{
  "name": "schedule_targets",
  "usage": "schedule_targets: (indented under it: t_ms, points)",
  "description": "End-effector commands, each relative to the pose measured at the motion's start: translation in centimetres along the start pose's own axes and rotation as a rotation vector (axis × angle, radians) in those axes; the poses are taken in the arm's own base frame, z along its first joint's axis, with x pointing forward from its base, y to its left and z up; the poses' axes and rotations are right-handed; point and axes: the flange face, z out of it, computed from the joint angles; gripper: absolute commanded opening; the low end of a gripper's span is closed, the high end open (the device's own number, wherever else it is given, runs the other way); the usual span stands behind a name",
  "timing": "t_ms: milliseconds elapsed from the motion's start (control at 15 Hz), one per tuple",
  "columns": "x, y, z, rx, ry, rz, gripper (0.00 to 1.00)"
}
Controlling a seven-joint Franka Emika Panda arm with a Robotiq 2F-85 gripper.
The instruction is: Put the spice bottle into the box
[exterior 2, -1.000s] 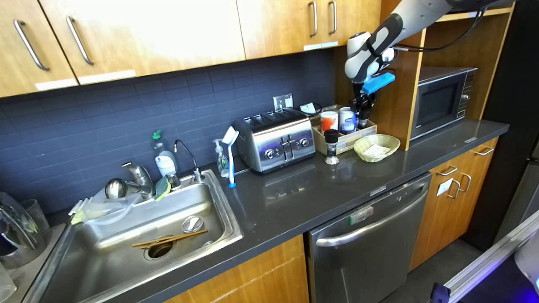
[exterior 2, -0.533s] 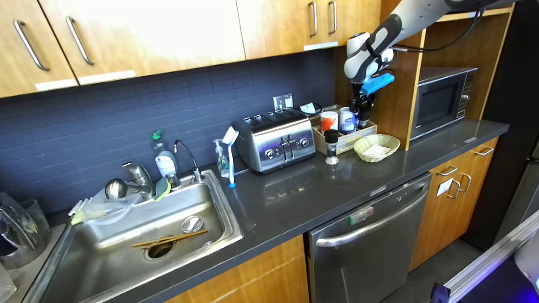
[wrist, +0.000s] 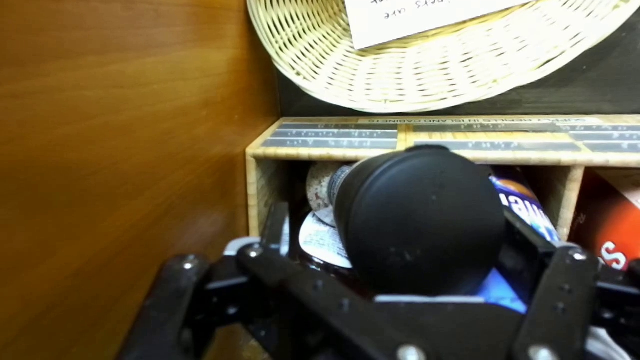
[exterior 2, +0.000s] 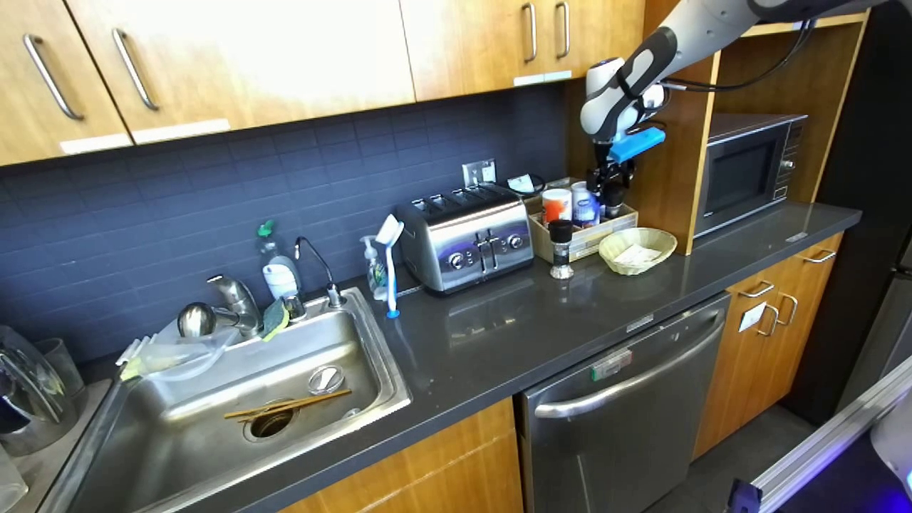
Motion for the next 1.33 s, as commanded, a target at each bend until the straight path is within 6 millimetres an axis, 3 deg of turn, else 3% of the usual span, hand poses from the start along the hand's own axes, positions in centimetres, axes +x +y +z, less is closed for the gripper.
schedule_targets:
  t_ms: [0, 600, 1267]
  points:
    - [0.5, -0.1, -0.3, 0.018, 0.002, -0.009, 1.00]
    - [-0.3, -0.8, -4.0, 0.006, 0.080, -0.034, 1.00]
    - [-2.7, -0.4, -5.8, 0.010, 0.077, -0.028, 1.00]
